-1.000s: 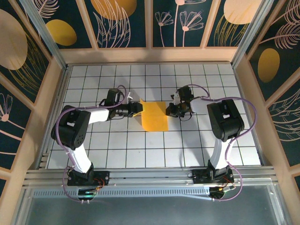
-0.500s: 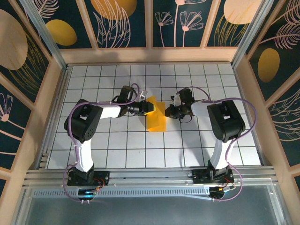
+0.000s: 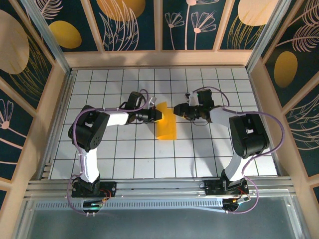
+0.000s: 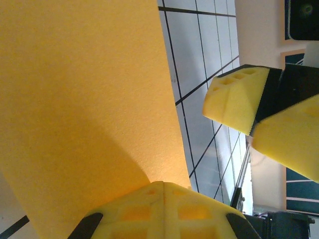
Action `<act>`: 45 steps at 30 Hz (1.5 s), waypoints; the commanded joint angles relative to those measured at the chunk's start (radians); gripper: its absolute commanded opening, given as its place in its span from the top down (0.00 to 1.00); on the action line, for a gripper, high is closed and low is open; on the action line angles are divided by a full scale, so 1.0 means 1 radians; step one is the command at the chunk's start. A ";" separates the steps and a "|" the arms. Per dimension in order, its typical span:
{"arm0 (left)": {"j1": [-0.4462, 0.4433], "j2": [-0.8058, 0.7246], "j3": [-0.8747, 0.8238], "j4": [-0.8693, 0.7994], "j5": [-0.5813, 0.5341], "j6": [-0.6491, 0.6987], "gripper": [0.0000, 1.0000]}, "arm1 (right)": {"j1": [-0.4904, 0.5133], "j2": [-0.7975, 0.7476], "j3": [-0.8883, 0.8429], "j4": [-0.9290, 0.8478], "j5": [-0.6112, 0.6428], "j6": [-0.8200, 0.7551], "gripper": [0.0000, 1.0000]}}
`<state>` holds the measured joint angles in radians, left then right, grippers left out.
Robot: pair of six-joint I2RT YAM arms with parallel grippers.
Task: Fold a paper plane with a square sheet of paper (fold left side to right side)
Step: First fold in half a square sheet of paper at the center of the table.
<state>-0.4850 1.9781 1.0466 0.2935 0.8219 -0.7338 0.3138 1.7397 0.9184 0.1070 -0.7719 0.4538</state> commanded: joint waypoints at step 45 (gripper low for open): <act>-0.054 -0.065 0.014 -0.214 -0.316 0.041 0.40 | 0.069 0.071 0.048 -0.151 0.199 -0.027 1.00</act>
<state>-0.5255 1.8832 1.0149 0.1207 0.5106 -0.7036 0.3798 1.8359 0.9581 -0.0109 -0.6113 0.4469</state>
